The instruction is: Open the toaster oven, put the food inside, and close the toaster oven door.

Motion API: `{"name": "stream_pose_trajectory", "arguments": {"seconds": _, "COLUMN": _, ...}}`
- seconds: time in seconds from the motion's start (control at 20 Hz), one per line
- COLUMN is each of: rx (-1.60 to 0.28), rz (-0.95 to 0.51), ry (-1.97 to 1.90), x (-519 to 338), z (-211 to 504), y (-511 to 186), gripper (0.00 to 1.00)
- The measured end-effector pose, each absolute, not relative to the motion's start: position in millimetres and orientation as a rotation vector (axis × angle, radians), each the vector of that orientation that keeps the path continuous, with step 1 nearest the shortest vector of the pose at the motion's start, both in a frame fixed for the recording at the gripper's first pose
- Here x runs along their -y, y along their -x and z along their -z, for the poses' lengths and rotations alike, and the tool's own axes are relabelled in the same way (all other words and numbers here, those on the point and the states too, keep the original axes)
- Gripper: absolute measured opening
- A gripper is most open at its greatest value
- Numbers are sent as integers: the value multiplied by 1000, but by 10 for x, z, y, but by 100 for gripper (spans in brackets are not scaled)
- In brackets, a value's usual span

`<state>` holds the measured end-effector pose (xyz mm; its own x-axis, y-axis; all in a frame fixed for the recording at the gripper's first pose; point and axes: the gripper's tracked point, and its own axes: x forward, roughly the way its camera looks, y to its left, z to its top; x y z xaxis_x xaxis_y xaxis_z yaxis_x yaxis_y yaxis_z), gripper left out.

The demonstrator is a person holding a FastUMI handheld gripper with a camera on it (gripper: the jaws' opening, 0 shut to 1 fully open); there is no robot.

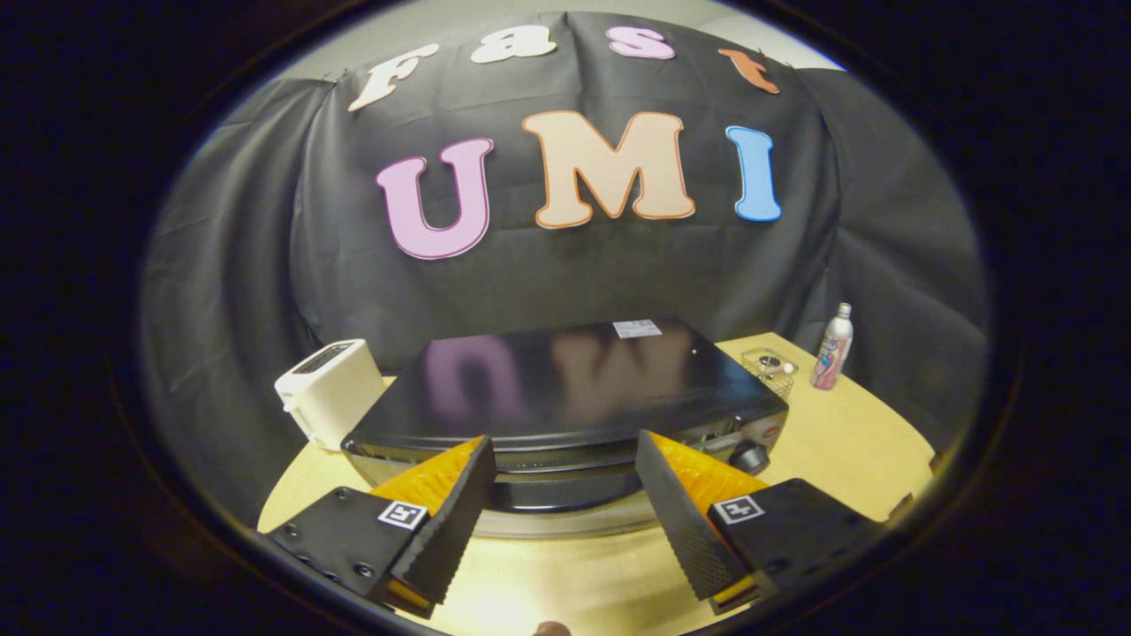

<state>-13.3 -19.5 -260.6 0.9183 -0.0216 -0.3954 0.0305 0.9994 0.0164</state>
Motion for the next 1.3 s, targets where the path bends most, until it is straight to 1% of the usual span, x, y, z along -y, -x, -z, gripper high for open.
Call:
{"name": "stream_pose_trajectory", "arguments": {"seconds": 0.35, "rx": -453, "rz": 29, "ry": -32, "x": 235, "z": 2676, "y": 496, "gripper": 100}}
{"name": "stream_pose_trajectory", "arguments": {"seconds": 0.55, "rx": -509, "rz": 66, "ry": -34, "x": 308, "z": 2782, "y": 796, "gripper": 100}}
{"name": "stream_pose_trajectory", "arguments": {"seconds": 0.75, "rx": -567, "rz": 83, "ry": -48, "x": 335, "z": 2954, "y": 1043, "gripper": 97}}
{"name": "stream_pose_trajectory", "arguments": {"seconds": 1.05, "rx": -675, "rz": 97, "ry": -29, "x": 397, "z": 3365, "y": 1422, "gripper": 97}}
{"name": "stream_pose_trajectory", "arguments": {"seconds": 1.2, "rx": -765, "rz": 106, "ry": 33, "x": 406, "z": 3719, "y": 1632, "gripper": 97}}
{"name": "stream_pose_trajectory", "arguments": {"seconds": 1.3, "rx": -806, "rz": 86, "ry": 52, "x": 318, "z": 4007, "y": 1692, "gripper": 97}}
